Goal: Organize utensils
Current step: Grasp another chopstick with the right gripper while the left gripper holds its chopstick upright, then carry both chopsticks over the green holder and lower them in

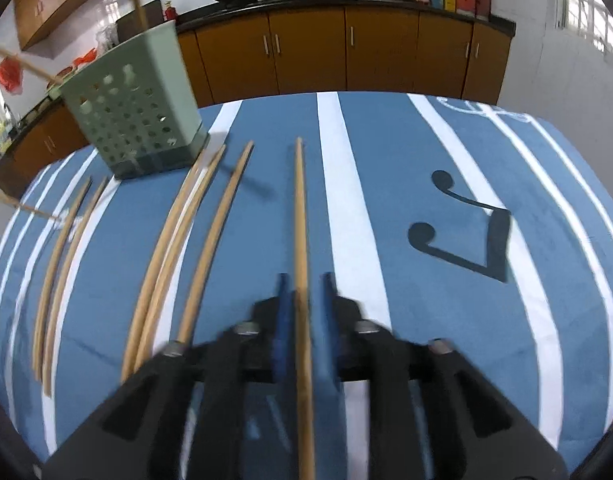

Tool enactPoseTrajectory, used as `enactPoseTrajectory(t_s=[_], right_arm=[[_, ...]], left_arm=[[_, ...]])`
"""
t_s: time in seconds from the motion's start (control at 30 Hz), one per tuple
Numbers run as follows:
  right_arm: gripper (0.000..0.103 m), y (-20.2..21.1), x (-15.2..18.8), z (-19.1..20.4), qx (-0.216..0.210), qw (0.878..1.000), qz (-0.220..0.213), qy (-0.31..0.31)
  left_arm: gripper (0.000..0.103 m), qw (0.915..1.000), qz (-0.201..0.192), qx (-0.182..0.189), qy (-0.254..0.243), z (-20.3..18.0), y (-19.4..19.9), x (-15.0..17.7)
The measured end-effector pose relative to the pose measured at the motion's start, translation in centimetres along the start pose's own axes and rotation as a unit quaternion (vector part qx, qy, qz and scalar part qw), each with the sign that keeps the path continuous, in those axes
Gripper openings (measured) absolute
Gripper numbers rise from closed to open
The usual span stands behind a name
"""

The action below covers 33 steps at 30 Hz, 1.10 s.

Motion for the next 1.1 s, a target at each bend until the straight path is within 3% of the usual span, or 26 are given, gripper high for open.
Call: enactPoseTrajectory(t_s=[0.27,0.37,0.43,0.67,0.87,1.1], right_arm=[[0.026,2.2,4.1,-0.9,-0.002,1.0,0.018,-0.009],[0.008,2.5,4.8,-0.7,0.01,1.0,0.008,0.008],[0.008,2.9,4.3,-0.9,0.004,1.0,0.006,-0.002],[0.008,8.2,-0.1,-0.5,-0.027,0.996,-0.087,-0.021],[0.008,13.8,-4.8,-0.3,-0.065,0.979,-0.19,-0.045],[0.008,16.5,-8.1,0.9,-0.086,0.964,-0.246,-0.047]], left_arm=[[0.007,1.0,-0.002,0.002,0.002,0.0,0.2,0.2],[0.007,1.0,-0.002,0.001,0.003,0.1,0.2,0.3],[0.007,1.0,-0.001,0.001,0.006,0.2,0.2,0.3],[0.007,1.0,0.001,0.003,0.009,0.2,0.3,0.6],[0.007,1.0,0.0,0.004,0.006,0.0,0.6,0.5],[0.007,1.0,-0.003,0.007,0.002,-0.3,0.8,0.3]])
Point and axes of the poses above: each gripper's, at about its wrist camera, not at the fingertips, and y roughly against the way its jaws point, z to its left, x to its underside, the point moved 6 cm from there along -y, roughly the way its jaws point, and after that the axes turned 13 degrees about -y, right-handed, at the moved point
